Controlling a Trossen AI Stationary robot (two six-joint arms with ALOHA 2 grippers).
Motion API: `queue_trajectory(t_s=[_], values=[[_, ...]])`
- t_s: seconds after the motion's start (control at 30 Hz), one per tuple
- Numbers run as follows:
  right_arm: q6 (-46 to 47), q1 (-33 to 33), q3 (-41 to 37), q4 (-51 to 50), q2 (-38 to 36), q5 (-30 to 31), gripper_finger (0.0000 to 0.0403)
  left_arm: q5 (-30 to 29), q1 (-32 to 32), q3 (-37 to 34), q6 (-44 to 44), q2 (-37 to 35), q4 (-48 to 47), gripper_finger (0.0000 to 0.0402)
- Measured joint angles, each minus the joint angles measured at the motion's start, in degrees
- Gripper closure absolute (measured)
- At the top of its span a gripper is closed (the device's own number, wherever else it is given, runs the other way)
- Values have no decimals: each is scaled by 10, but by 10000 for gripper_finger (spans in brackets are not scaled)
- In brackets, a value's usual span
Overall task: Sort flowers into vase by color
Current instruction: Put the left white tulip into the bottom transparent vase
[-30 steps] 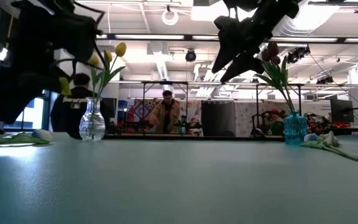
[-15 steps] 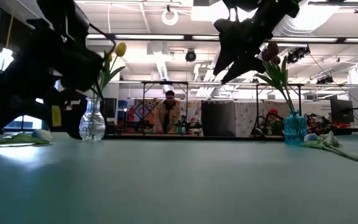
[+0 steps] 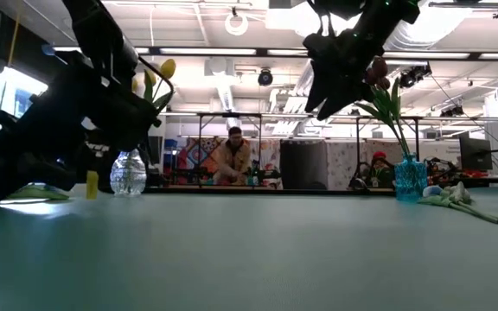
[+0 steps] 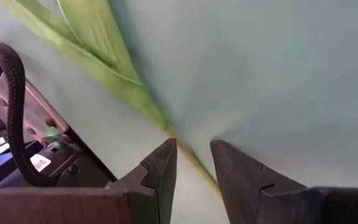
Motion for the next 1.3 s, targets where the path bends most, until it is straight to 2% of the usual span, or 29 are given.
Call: queue_trajectory(t_s=[0.23,0.5,0.7,0.83,0.93,1.03,1.2,1.3], values=[[-13,0,0,1,0,26,226,-9,2,9,-7,-15,-79,300],[-13,0,0,1,0,35,226,-59,2,-39,-9,1,-49,300],[-11,3,0,-7,0,35,226,-44,-1,-33,-8,12,-17,300],[-11,3,0,-15,0,35,226,-26,-17,16,11,8,-15,303],[-10,3,0,-17,0,35,226,-61,-39,71,6,-10,-29,314],[-9,3,0,-18,0,35,226,-71,-52,114,-8,-30,-31,327],[-8,3,0,-18,0,30,226,-73,-59,142,-72,-55,6,336],[-8,3,0,-20,0,26,226,-77,-61,138,-159,-66,51,335]])
